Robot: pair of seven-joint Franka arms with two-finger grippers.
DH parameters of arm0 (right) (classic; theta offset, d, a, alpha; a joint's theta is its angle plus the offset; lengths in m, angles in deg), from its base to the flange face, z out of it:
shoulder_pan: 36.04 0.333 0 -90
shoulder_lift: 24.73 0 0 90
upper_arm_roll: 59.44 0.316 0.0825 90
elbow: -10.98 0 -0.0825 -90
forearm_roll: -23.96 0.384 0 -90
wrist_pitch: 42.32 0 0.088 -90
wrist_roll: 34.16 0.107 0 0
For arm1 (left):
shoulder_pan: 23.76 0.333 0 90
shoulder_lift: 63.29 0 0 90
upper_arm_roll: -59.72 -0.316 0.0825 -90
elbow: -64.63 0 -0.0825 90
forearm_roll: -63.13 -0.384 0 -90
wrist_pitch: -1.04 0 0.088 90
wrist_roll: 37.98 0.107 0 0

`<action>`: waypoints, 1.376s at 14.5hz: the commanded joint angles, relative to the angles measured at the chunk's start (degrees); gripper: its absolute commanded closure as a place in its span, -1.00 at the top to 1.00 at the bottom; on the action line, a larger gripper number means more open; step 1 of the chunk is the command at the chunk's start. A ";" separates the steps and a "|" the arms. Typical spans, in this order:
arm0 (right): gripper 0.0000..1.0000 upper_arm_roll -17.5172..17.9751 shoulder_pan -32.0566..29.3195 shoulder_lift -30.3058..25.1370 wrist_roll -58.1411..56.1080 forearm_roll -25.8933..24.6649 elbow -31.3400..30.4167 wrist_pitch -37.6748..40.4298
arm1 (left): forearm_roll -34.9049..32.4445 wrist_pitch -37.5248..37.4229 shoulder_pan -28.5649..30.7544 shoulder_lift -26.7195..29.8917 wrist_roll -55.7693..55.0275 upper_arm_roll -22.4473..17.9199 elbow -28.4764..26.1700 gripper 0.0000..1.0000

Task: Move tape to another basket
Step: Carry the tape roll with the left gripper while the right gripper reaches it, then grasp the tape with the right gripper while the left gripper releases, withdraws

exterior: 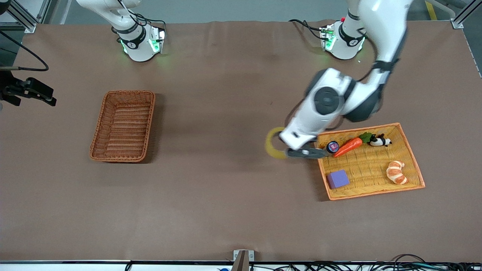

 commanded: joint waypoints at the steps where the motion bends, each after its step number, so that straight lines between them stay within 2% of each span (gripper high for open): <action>1: 1.00 -0.11 1.88 1.27 0.22 0.83 -2.39 -2.88 | -0.86 -0.84 -6.41 -9.65 -3.23 -0.52 11.28 -0.94; 3: 1.00 -0.11 3.29 3.03 0.22 0.74 -4.76 -6.39 | -0.77 -0.84 -10.11 -14.49 -5.43 -0.79 16.29 -0.93; 5: 1.00 -0.11 5.13 3.83 0.30 0.74 -8.62 -12.10 | -0.77 -0.84 -14.16 -19.50 -5.53 -0.96 22.09 -0.83; 7: 1.00 -0.11 6.71 4.27 0.30 0.74 -13.36 -18.07 | -0.69 -0.84 -16.63 -22.50 -5.53 -0.96 25.62 -0.73; 9: 1.00 -0.11 7.95 4.97 0.39 0.83 -16.36 -21.87 | -0.69 -0.41 -18.73 -24.52 -5.44 -2.01 28.08 -0.73; 13: 1.00 -0.11 13.39 9.45 5.64 0.83 -17.25 -25.30 | -0.60 6.26 -24.19 -29.36 -5.44 -6.85 31.08 -0.69; 16: 1.00 -0.11 17.44 10.78 11.55 0.83 -20.75 -29.77 | -0.60 9.44 -24.11 -29.54 -4.56 -7.12 30.56 -0.07; 17: 1.00 -0.11 17.71 10.86 11.73 0.83 -21.29 -31.01 | -0.69 9.44 -24.02 -29.45 -4.47 -7.20 30.38 0.20; 19: 1.00 -0.03 18.49 12.44 11.73 0.92 -21.56 -32.60 | -0.51 9.00 -23.32 -28.06 -5.08 -7.20 29.33 0.97; 20: 1.00 -0.03 19.54 13.14 11.82 0.92 -21.65 -33.47 | -0.60 8.48 -23.05 -26.57 -5.18 -7.20 28.89 1.00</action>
